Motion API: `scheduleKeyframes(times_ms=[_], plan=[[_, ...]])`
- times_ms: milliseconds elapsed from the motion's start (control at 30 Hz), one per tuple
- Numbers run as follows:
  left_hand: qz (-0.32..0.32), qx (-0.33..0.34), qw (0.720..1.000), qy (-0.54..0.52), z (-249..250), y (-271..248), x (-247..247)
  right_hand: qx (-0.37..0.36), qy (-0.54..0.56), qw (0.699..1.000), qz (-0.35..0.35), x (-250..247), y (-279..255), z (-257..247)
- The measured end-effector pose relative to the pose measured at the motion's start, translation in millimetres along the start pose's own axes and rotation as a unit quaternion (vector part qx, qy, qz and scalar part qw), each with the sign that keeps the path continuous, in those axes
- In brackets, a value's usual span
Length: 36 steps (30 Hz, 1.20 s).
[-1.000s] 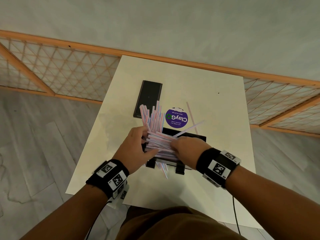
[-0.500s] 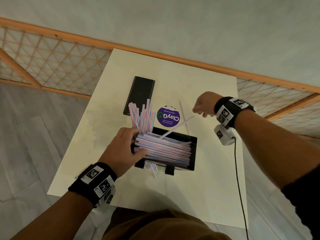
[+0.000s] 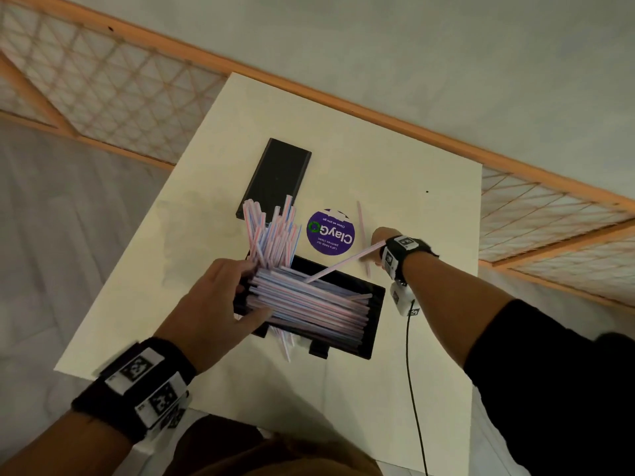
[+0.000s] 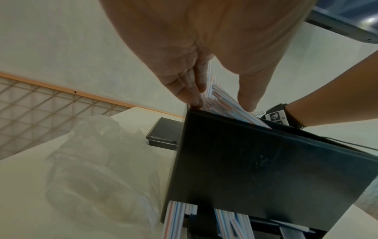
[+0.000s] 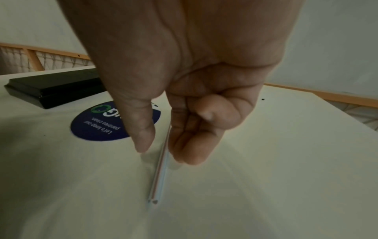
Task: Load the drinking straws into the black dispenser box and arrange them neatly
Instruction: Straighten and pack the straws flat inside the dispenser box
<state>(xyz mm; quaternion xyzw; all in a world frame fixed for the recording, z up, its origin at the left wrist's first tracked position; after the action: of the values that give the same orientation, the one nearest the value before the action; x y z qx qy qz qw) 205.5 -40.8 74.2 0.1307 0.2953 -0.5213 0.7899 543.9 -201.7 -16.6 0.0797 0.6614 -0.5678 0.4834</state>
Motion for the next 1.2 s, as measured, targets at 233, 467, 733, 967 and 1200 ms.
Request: scheduleKeyframes(times_ms=[233,467,733,967,1200], plan=[[-0.004,-0.006,1.000,0.019,-2.2,3.4,-0.5,0.000,-0.021,1.000,0.002,12.7,21.4,-3.6],[-0.014,0.001,1.000,0.012,-3.8,8.1,-3.7,-0.010,0.022,0.999,0.030,-20.3,-15.1,7.7],[-0.030,-0.009,1.000,-0.001,0.8,11.7,-8.8,-0.212,0.135,0.950,0.184,-94.7,-188.7,-4.5],[-0.032,-0.015,0.999,-0.025,6.2,14.7,-11.3,-0.212,-0.126,0.963,0.111,-35.1,-219.4,-65.6],[-0.019,-0.014,0.999,-0.033,6.6,8.9,-9.4,-0.239,-0.112,0.954,0.140,-20.3,-221.6,-85.9]])
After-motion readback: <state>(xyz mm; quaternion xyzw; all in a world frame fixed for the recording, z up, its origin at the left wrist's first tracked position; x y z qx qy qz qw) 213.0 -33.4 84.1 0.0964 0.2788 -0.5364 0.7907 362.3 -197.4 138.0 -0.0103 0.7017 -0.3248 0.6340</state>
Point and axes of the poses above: each hand's wrist, its own y-axis towards the middle knuckle, its own x-axis out of the palm, z = x × y, the point moved 1 cm from there along y, towards the middle knuckle, and after that the axes turned 3 degrees about -y, right-handed, at the moved point
